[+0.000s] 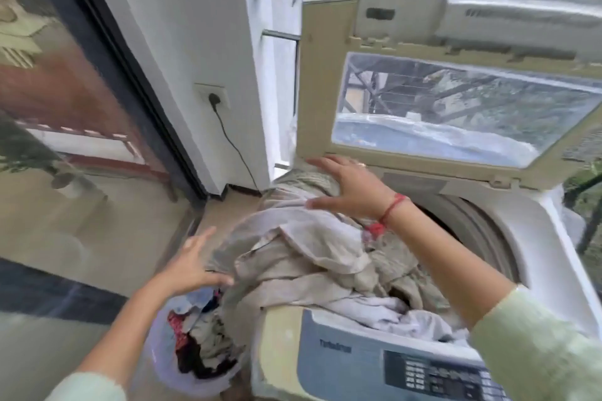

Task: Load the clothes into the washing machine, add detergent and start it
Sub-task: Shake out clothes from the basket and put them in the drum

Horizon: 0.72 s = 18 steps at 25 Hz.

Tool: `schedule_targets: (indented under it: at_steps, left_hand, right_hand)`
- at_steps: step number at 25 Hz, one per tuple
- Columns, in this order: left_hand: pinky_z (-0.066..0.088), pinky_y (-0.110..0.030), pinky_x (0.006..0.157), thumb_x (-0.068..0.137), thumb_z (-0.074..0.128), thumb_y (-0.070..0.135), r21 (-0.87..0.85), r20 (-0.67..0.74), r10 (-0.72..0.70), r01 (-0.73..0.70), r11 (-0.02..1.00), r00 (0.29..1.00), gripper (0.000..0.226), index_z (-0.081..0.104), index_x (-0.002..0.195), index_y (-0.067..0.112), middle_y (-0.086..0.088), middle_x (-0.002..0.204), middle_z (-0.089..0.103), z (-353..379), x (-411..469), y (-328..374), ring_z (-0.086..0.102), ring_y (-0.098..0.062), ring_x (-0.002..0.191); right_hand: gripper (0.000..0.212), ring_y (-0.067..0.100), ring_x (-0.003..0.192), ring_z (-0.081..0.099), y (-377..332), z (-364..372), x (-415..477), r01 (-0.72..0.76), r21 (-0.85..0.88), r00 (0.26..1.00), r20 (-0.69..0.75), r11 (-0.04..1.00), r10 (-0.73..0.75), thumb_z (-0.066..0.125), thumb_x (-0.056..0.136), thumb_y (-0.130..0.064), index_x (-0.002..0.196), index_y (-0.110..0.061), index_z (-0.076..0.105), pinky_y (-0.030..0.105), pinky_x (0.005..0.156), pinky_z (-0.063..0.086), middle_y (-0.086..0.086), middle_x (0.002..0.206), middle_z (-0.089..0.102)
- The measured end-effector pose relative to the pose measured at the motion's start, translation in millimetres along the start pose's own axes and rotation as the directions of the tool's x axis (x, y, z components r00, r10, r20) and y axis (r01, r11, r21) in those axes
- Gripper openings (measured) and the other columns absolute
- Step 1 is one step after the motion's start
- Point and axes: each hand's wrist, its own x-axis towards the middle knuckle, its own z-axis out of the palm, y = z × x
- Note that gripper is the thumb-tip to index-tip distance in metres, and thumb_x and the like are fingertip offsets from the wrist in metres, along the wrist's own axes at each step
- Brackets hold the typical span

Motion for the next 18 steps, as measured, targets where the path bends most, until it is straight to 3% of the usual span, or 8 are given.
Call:
schedule_targets:
  at_steps: [1,3,5,7,9,12,15,18]
  left_hand:
    - [0.025,-0.036,0.113,0.028,0.077,0.077,0.031,0.134,-0.002,-0.002,1.0,0.991,0.15,0.004,0.149,0.03,-0.005,0.156,0.014,11,7,-11,0.02,-0.021,0.141]
    - [0.027,-0.031,0.112,0.044,0.088,0.047,0.032,0.255,0.045,-0.055,0.998,0.966,0.147,-0.016,0.147,0.029,-0.005,0.157,0.009,37,24,-21,0.021,-0.02,0.141]
    - [0.03,-0.033,0.112,0.057,0.084,0.037,0.018,0.263,0.07,-0.077,0.997,0.962,0.139,-0.024,0.145,0.03,-0.005,0.156,0.012,62,40,-26,0.025,-0.021,0.14]
    - [0.031,-0.037,0.111,0.057,0.08,0.054,-0.003,0.215,0.085,-0.087,0.996,0.973,0.128,-0.006,0.149,0.03,-0.002,0.153,0.02,82,47,-26,0.025,-0.022,0.14]
    - [0.038,-0.032,0.103,0.065,0.071,0.064,-0.048,0.151,0.16,-0.154,0.987,0.976,0.091,0.032,0.141,0.029,0.002,0.138,0.041,89,41,-20,0.038,-0.019,0.13]
    - [0.048,-0.032,0.074,0.078,0.056,0.036,-0.221,-0.168,0.175,-0.21,0.952,0.97,0.021,0.058,0.098,0.03,0.001,0.098,0.068,77,7,8,0.063,-0.02,0.097]
    - [0.046,-0.03,0.064,0.074,0.053,0.026,-0.182,-0.572,0.259,-0.428,0.885,0.778,0.02,0.057,0.093,0.03,0.003,0.08,0.067,43,-24,62,0.063,-0.02,0.077]
    - [0.04,-0.042,0.095,0.072,0.06,0.022,0.235,-0.673,0.586,-0.62,0.748,0.451,0.033,0.065,0.104,0.02,0.0,0.093,0.069,35,-34,162,0.058,-0.018,0.088]
  right_hand:
    - [0.096,0.031,0.14,0.023,-29,6,17,0.018,-0.019,0.992,0.129,1.0,-0.016,0.061,0.067,-0.071,0.146,-0.038,0.016,0.059,0.11,0.025,0.005,0.155,0.02]
    - [0.108,0.037,0.143,-0.001,-72,48,42,0.0,-0.323,0.914,0.384,0.946,0.131,0.059,0.065,-0.075,0.148,-0.035,0.003,0.073,0.104,0.01,0.002,0.159,0.0]
    - [0.104,0.046,0.141,-0.01,-95,86,48,0.002,-0.548,0.851,0.44,0.836,0.287,0.063,0.071,-0.064,0.149,-0.023,0.009,0.079,0.095,0.013,0.005,0.157,0.006]
    - [0.087,0.051,0.138,-0.001,-102,98,40,-0.003,-0.557,0.898,0.364,0.831,0.247,0.066,0.076,-0.049,0.144,-0.019,0.023,0.075,0.094,0.029,0.008,0.147,0.023]
    - [0.064,0.046,0.13,0.024,-99,95,22,0.035,-0.469,0.972,0.221,0.883,0.078,0.063,0.079,-0.036,0.135,-0.02,0.036,0.058,0.089,0.045,0.01,0.134,0.037]
    - [0.052,0.035,0.103,0.051,-75,72,-19,0.121,-0.186,0.992,0.063,0.975,-0.111,0.066,0.074,-0.033,0.12,-0.023,0.045,0.04,0.079,0.048,0.008,0.114,0.046]
    - [0.053,0.023,0.087,0.054,-29,17,-77,0.026,0.115,0.984,-0.177,0.993,-0.005,0.061,0.063,-0.047,0.108,-0.021,0.053,0.031,0.074,0.046,0.0,0.097,0.047]
    - [0.049,0.008,0.079,0.044,31,-41,-140,-0.008,0.194,0.848,-0.518,0.981,0.11,0.055,0.063,-0.036,0.108,-0.016,0.054,0.011,0.073,0.036,0.002,0.099,0.048]
